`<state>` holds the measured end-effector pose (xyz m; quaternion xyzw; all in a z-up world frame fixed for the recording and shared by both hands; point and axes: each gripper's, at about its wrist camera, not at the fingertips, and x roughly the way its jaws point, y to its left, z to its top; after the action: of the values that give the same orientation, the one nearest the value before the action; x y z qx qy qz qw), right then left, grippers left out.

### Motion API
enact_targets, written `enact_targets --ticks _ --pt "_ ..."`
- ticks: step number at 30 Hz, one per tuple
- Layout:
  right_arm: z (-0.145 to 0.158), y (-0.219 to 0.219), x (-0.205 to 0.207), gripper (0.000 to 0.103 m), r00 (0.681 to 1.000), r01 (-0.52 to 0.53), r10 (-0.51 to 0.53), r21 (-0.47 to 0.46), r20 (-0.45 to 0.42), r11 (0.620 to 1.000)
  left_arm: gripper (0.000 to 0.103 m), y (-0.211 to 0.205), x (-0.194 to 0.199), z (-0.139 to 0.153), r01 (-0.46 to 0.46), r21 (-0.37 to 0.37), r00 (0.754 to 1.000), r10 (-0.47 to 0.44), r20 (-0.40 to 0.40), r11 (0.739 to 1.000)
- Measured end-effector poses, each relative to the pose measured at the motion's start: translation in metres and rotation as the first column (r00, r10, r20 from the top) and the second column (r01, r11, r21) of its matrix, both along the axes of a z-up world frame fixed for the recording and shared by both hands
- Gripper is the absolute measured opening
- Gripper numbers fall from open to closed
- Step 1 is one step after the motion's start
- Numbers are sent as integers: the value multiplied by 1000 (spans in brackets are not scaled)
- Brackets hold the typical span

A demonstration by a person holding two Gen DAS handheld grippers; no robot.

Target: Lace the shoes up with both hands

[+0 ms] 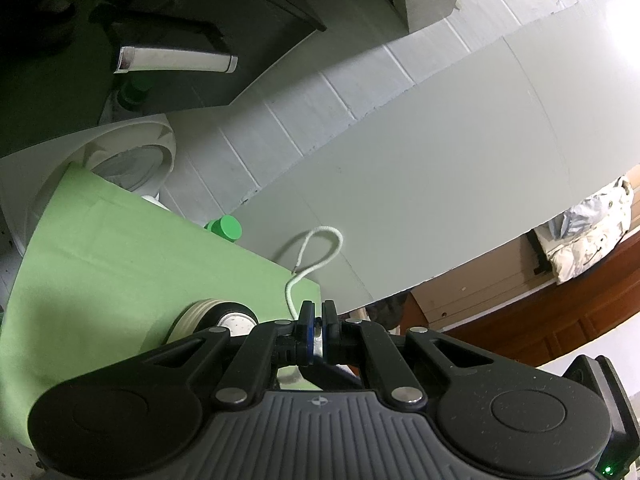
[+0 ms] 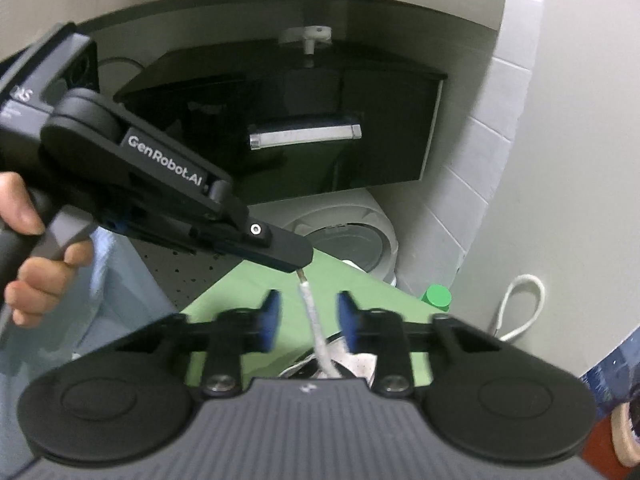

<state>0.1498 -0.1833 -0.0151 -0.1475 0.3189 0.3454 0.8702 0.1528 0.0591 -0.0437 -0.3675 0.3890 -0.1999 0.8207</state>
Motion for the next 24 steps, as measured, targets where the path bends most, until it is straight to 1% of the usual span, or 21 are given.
enact_targets --ticks 1,4,5,6,9,12,14,16,18,20,21,22,23,24 --pt "-1 2 0 26 1000 -4 4 -8 9 1000 3 0 0 0 0 0 1000 0 0 1000" --pt "-4 10 2 22 999 -13 15 -39 34 999 3 -1 0 0 1 0 1000 -1 0 1000" --pt "-5 12 2 19 999 -16 18 -49 37 999 3 -1 0 0 2 2 1000 -2 0 1000" --pt "-7 14 2 9 999 -21 23 -58 36 998 3 -2 0 0 3 4 1000 -3 1 1000" --pt "-9 17 3 6 999 -26 29 -62 40 998 3 -2 0 1 3 13 1000 -3 2 1000" --pt "-9 16 2 5 999 -23 25 -55 40 998 3 -2 0 1 7 13 1000 -8 6 1000" --pt "-8 15 2 5 999 -13 15 -53 45 999 7 -2 0 2 12 22 1000 -12 11 1000" --pt "-8 12 4 5 999 2 1 -56 46 998 10 -3 0 6 10 57 1000 -11 21 998" --pt "-8 6 8 5 999 23 -20 -58 46 998 17 -4 -1 13 13 111 999 -17 41 994" --pt "-6 -6 13 5 998 59 -57 -44 39 997 42 -7 -2 21 26 182 997 -39 70 983" --pt "-5 -12 16 5 996 77 -76 -35 35 996 45 -10 -3 25 43 237 994 -65 86 970" --pt "-4 -19 19 5 995 98 -97 -26 32 995 51 -14 -4 30 60 295 991 -93 100 954" --pt "-3 -26 21 5 993 119 -119 -17 29 993 60 -19 -4 33 76 352 987 -121 108 933" --pt "-3 -32 24 5 990 138 -138 -11 28 990 66 -24 -5 37 90 418 982 -150 114 904"
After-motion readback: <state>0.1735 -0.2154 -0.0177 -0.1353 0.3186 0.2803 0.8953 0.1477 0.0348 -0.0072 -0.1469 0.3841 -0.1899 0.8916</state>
